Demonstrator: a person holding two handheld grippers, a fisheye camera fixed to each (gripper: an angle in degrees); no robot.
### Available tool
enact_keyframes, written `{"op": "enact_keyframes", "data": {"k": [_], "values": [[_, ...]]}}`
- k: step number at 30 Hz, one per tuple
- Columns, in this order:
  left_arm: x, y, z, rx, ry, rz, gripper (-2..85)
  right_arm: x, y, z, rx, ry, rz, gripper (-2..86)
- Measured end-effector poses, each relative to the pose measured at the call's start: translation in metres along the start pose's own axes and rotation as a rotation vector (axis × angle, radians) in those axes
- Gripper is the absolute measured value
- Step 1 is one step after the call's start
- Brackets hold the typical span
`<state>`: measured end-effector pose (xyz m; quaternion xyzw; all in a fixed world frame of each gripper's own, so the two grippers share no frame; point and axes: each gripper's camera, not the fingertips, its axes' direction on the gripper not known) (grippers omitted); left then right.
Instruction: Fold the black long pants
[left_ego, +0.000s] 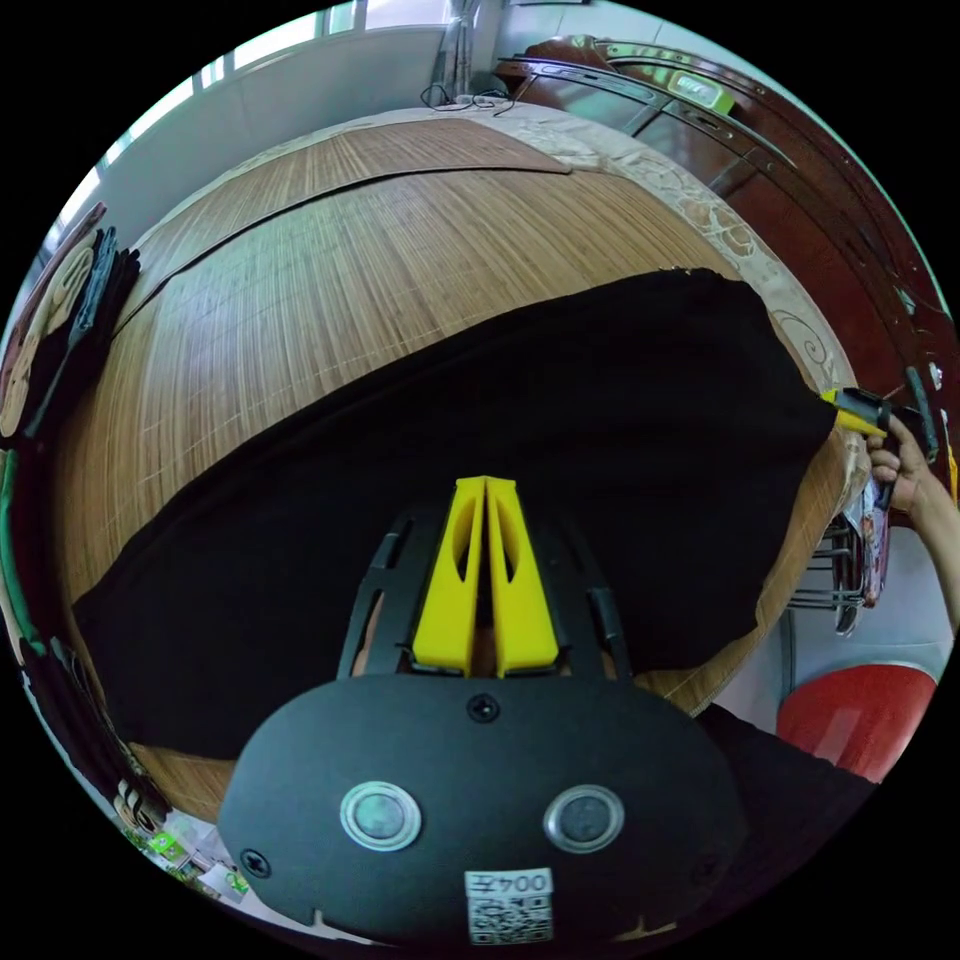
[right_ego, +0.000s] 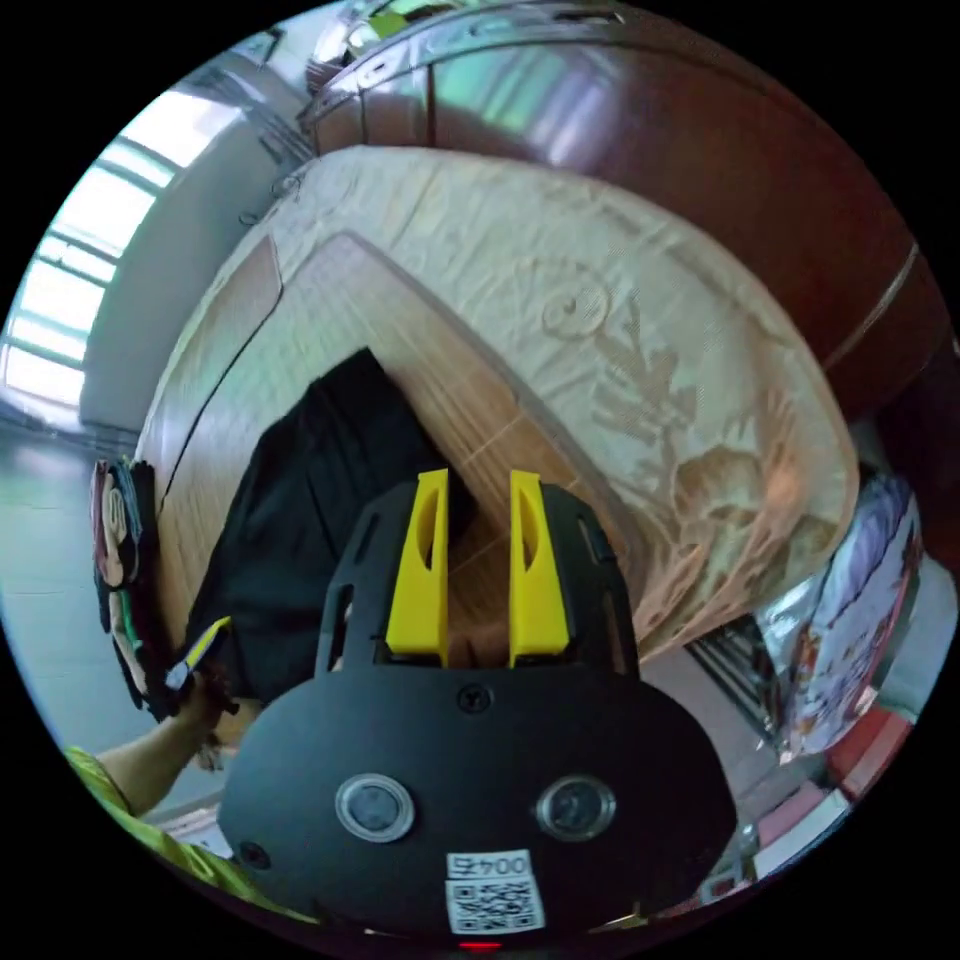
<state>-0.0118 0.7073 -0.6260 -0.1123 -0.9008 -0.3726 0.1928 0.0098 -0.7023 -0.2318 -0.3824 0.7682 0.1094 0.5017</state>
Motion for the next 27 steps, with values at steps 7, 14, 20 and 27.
{"op": "enact_keyframes", "data": {"k": [7, 14, 20, 27], "values": [[-0.03, 0.017, 0.037, 0.016, 0.038, -0.043, 0.2, -0.028, -0.062, 0.042, 0.05, -0.046, -0.438, 12.5], [-0.047, 0.027, 0.061, 0.029, 0.03, -0.056, 0.2, -0.001, -0.143, 0.164, -0.149, -0.069, -0.364, 6.0], [-0.062, 0.034, 0.076, 0.046, 0.037, -0.098, 0.2, -0.015, -0.069, 0.17, 0.027, -0.063, -0.602, 1.2], [-0.072, 0.034, 0.085, 0.051, 0.035, -0.122, 0.1, 0.056, -0.098, 0.209, -0.001, -0.173, -0.445, 4.9]]}}
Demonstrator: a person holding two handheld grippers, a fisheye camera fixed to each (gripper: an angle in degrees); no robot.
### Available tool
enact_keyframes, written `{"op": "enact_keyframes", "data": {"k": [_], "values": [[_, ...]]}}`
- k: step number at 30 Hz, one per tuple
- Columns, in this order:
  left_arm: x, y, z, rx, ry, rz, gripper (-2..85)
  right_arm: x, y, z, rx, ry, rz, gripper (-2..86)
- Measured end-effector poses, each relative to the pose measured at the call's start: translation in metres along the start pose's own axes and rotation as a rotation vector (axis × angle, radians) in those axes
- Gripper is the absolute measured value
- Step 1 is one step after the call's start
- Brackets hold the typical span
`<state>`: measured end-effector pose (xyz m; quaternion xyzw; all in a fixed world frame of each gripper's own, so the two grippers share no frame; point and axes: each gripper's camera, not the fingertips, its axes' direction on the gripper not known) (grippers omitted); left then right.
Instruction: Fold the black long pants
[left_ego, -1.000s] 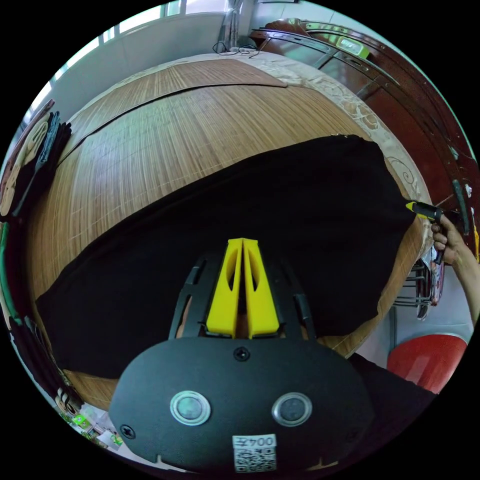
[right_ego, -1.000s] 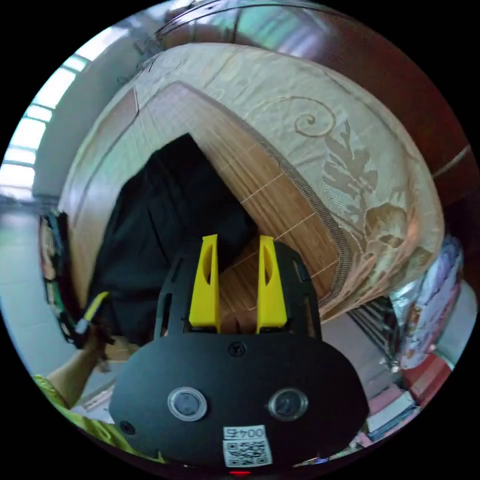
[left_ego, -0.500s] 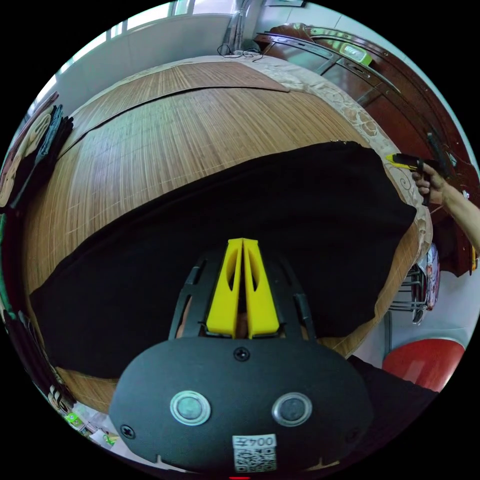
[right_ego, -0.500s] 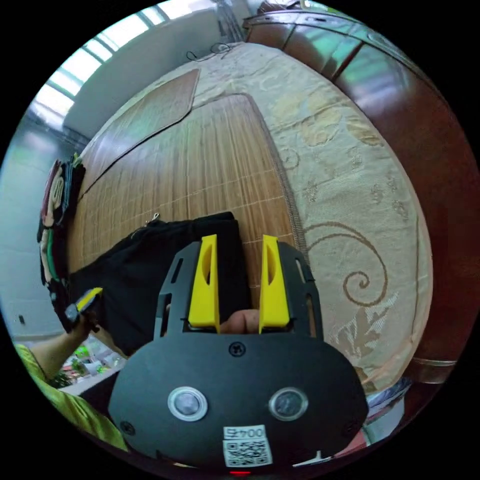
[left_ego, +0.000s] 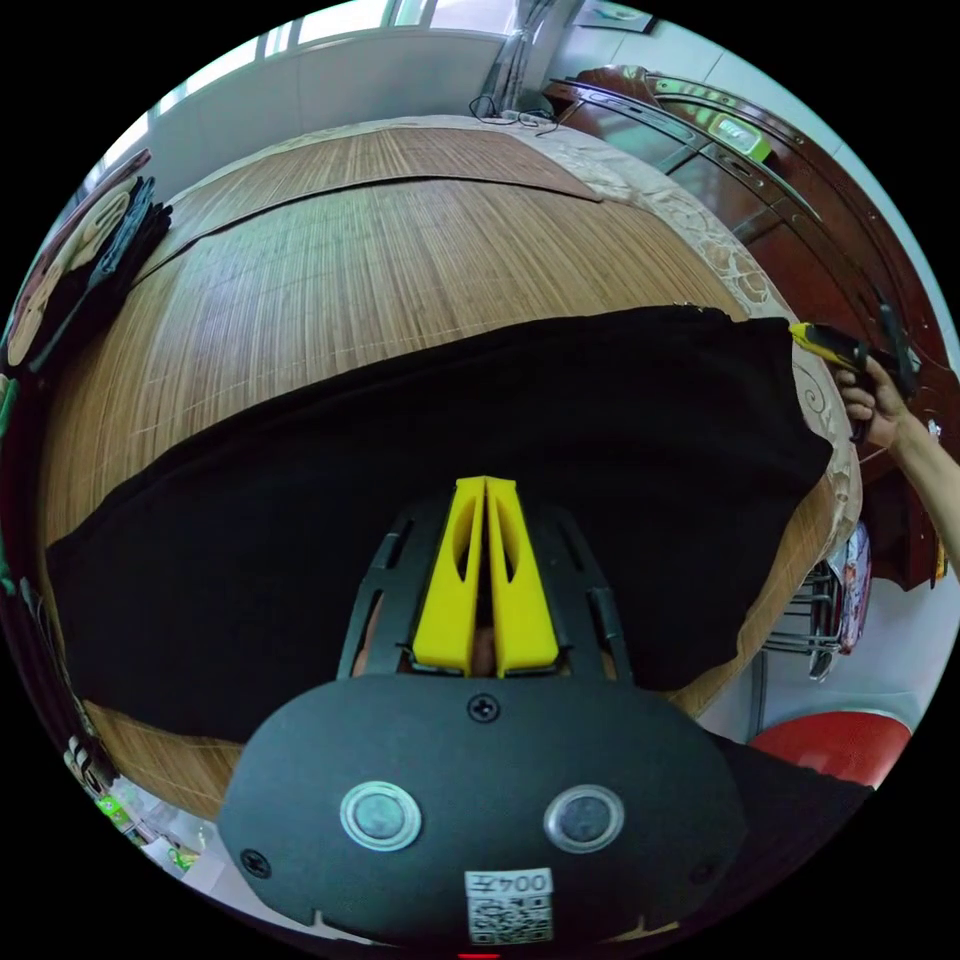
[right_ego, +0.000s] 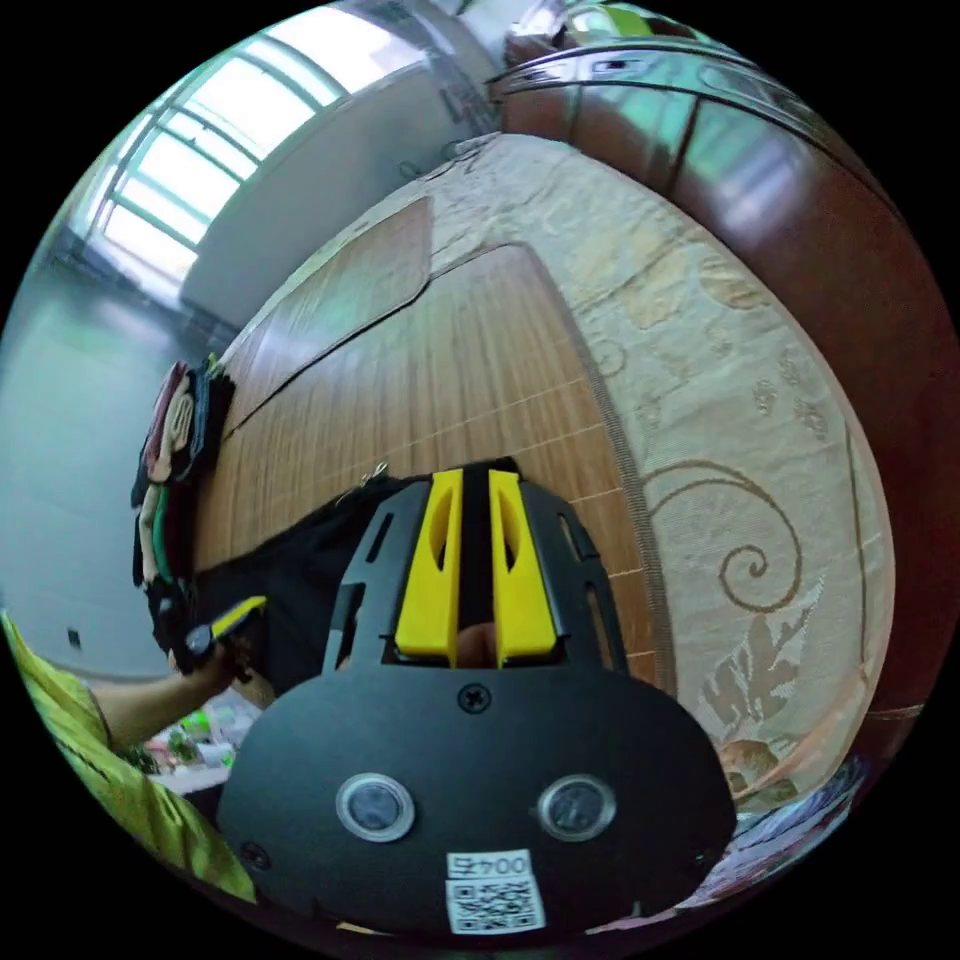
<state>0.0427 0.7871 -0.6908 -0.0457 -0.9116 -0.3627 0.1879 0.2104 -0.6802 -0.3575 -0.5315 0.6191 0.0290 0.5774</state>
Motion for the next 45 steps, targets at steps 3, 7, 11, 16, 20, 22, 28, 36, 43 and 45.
{"op": "enact_keyframes", "data": {"k": [3, 7, 11, 16, 20, 22, 28, 36, 43, 45], "values": [[-0.002, -0.002, 0.001, 0.002, -0.001, 0.001, 0.1, 0.057, -0.022, 0.024, -0.003, 0.066, 0.108, 5.1], [-0.003, -0.006, 0.0, 0.001, 0.001, -0.003, 0.1, 0.092, -0.054, 0.092, -0.171, 0.088, 0.092, 6.4], [0.0, -0.012, -0.002, -0.003, -0.003, 0.0, 0.1, 0.096, -0.063, 0.153, -0.339, 0.004, 0.017, 4.9], [0.005, -0.022, -0.01, -0.001, 0.011, -0.033, 0.1, 0.106, -0.061, 0.177, -0.384, -0.061, 0.0, 6.9], [0.008, -0.03, -0.018, -0.006, 0.034, -0.069, 0.1, 0.109, -0.057, 0.212, -0.511, -0.196, -0.011, 12.6], [0.013, -0.037, -0.024, -0.014, 0.039, -0.071, 0.1, 0.101, -0.056, 0.223, -0.516, -0.142, -0.02, 11.8], [0.031, -0.057, -0.043, -0.033, 0.046, -0.068, 0.1, 0.116, -0.055, 0.241, -0.488, -0.214, 0.191, 7.8], [0.066, -0.08, -0.075, -0.029, 0.037, -0.072, 0.2, 0.069, -0.051, 0.267, -0.546, -0.245, 0.215, 9.6], [0.102, -0.107, -0.114, -0.037, 0.034, -0.083, 0.2, -0.104, -0.032, 0.228, -0.443, 0.23, -0.159, 0.8], [0.112, -0.115, -0.126, -0.042, 0.033, -0.065, 0.2, -0.138, -0.017, 0.224, -0.385, 0.374, -0.239, 0.6]]}}
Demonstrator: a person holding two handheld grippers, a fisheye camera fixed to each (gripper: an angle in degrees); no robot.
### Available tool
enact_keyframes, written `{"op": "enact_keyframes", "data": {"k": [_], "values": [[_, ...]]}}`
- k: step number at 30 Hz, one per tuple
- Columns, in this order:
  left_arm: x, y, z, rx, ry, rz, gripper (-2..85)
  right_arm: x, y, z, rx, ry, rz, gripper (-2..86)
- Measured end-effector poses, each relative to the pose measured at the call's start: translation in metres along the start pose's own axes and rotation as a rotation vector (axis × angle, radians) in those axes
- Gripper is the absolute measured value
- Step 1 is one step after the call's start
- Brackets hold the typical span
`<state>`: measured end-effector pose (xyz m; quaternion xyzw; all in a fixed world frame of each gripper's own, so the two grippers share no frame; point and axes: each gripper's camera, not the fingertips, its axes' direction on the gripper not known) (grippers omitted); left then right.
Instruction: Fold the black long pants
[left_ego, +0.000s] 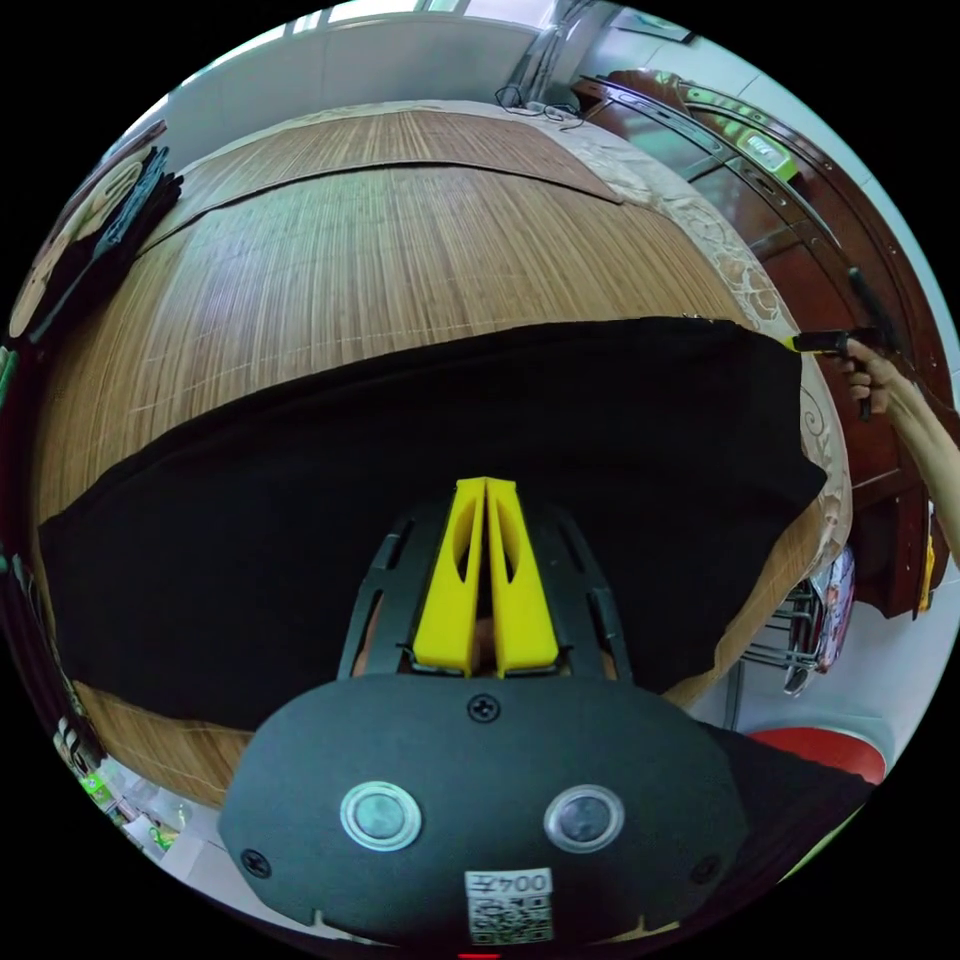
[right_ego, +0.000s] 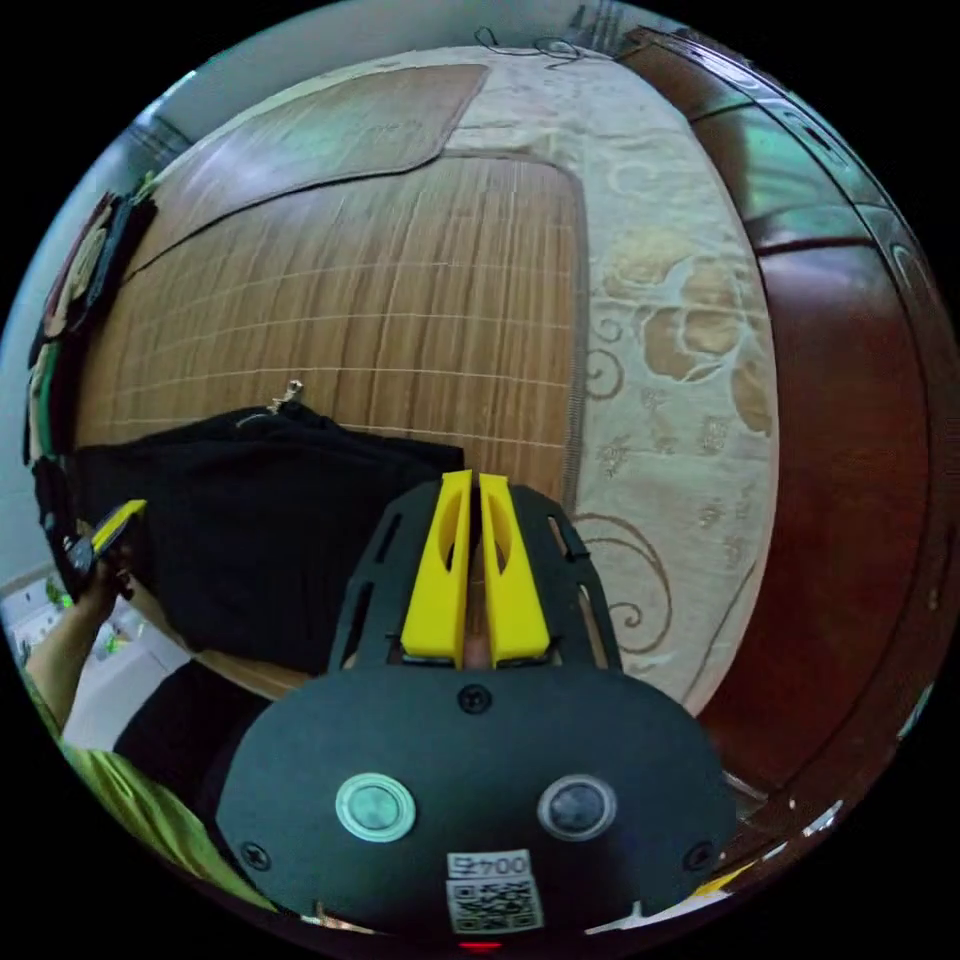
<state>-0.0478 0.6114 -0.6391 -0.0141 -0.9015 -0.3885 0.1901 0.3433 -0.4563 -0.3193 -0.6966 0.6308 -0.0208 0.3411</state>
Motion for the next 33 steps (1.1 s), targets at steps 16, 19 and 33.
{"op": "enact_keyframes", "data": {"k": [16, 19, 33], "values": [[0.095, -0.079, -0.155, -0.086, 0.037, 0.026, 0.0, -0.349, 0.11, -0.091, 0.128, -0.073, 0.058, -0.7], [0.097, -0.072, -0.206, -0.066, -0.072, 0.072, 0.0, -0.438, 0.124, -0.071, 0.062, -0.097, 0.04, -0.7], [-0.03, -0.047, -0.368, -0.076, -0.165, -0.135, 0.2, -0.658, 0.073, -0.049, -0.173, 0.22, -0.08, -0.7]]}}
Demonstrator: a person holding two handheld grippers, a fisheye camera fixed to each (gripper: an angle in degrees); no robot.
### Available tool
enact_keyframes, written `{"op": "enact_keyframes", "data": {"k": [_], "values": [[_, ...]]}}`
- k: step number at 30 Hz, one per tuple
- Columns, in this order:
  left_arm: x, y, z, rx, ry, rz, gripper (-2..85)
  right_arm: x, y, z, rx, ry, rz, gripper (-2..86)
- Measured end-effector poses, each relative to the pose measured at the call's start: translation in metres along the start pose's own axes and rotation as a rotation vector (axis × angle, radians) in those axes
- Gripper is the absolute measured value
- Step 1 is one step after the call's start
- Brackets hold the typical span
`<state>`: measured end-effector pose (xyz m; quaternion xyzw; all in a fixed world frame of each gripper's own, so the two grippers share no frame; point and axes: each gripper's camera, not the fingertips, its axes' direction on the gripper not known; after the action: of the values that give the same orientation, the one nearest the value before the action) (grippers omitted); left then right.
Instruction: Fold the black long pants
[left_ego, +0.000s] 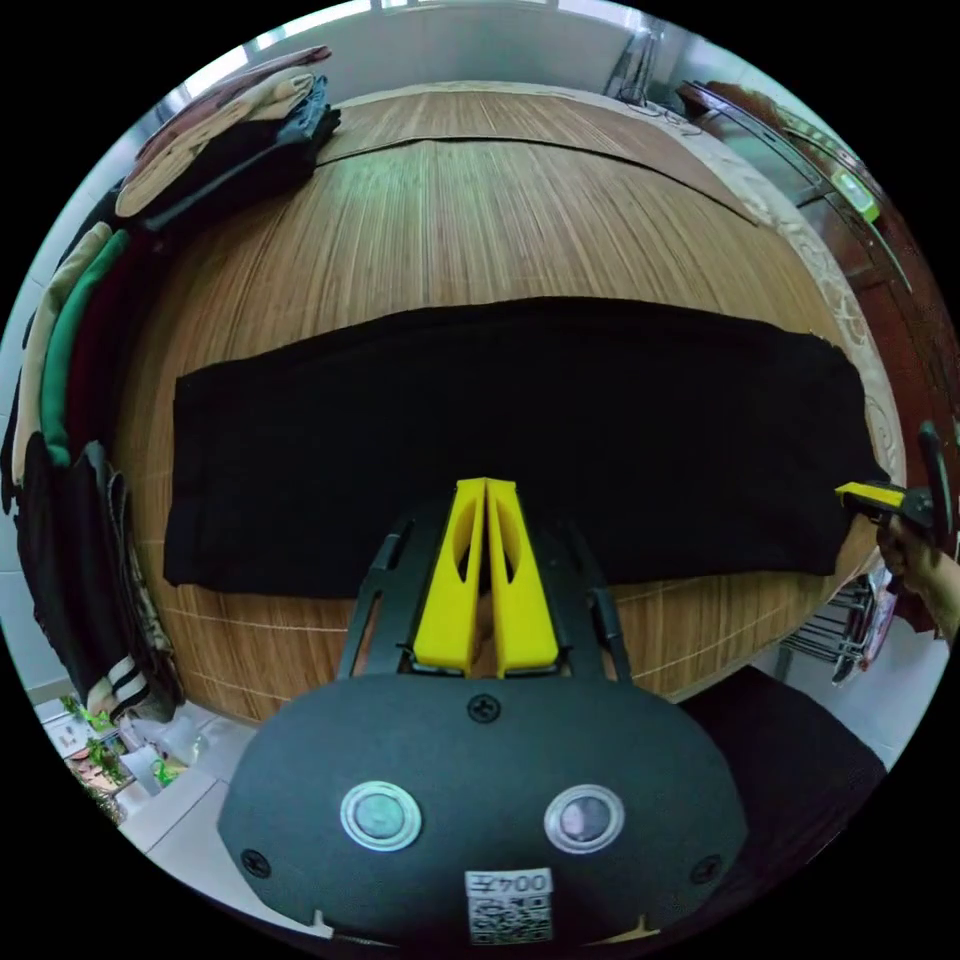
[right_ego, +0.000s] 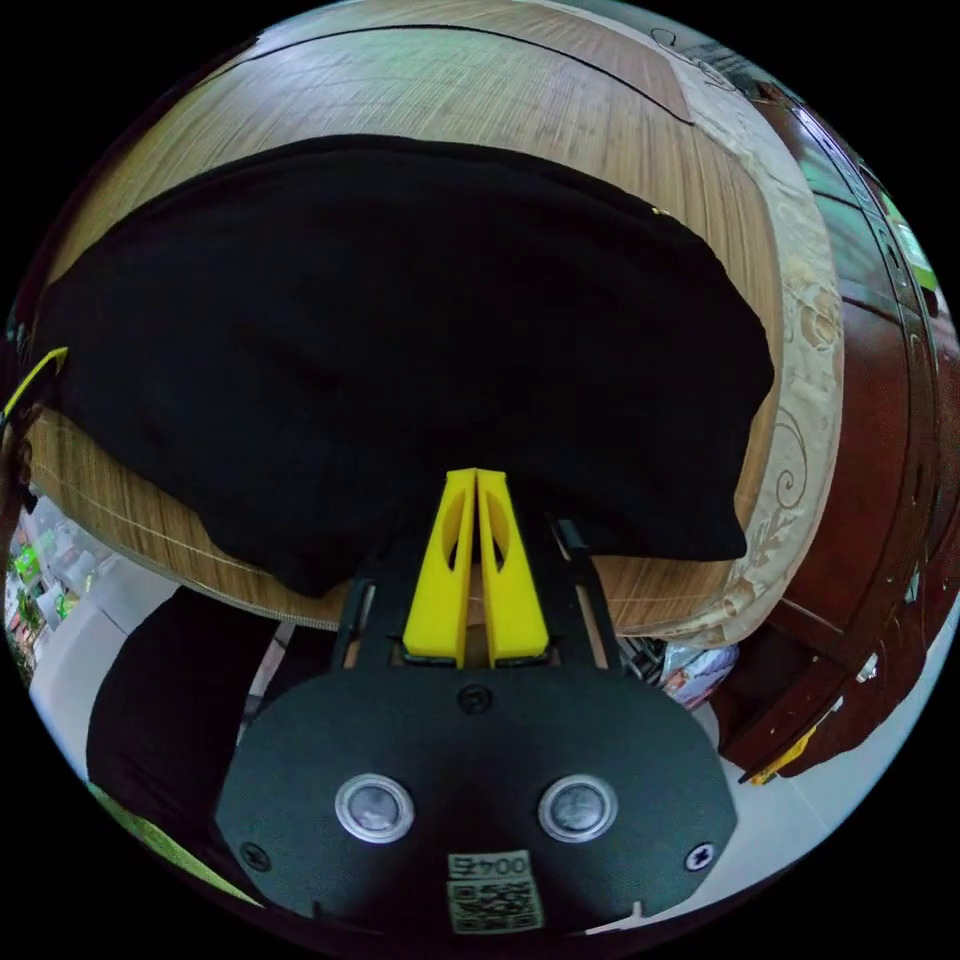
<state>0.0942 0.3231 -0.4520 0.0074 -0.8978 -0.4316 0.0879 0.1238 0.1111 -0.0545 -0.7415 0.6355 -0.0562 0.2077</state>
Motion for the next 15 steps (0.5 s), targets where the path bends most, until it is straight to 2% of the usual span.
{"op": "enact_keyframes", "data": {"k": [2, 5, 8, 10, 12, 15], "values": [[-0.01, -0.006, -0.034, -0.006, 0.035, -0.025, 0.3, -0.016, -0.006, -0.03, 0.014, -0.022, 0.047, -0.7], [-0.051, 0.014, -0.108, 0.133, 0.048, -0.165, 0.7, -0.046, -0.005, -0.072, 0.07, -0.149, 0.117, -0.7], [-0.128, 0.06, -0.159, 0.211, 0.134, -0.453, 2.1, -0.085, -0.013, -0.088, 0.038, -0.282, 0.163, -0.7], [-0.192, 0.101, -0.183, 0.279, 0.275, -0.677, 5.7, -0.111, -0.023, -0.09, -0.001, -0.305, 0.161, -0.6], [-0.227, 0.12, -0.195, 0.323, 0.351, -0.788, 8.7, -0.134, -0.034, -0.09, -0.043, -0.282, 0.167, -0.6], [-0.26, 0.122, -0.215, 0.332, 0.425, -0.827, 9.9, -0.16, -0.053, -0.102, -0.093, -0.217, 0.135, -0.6]]}}
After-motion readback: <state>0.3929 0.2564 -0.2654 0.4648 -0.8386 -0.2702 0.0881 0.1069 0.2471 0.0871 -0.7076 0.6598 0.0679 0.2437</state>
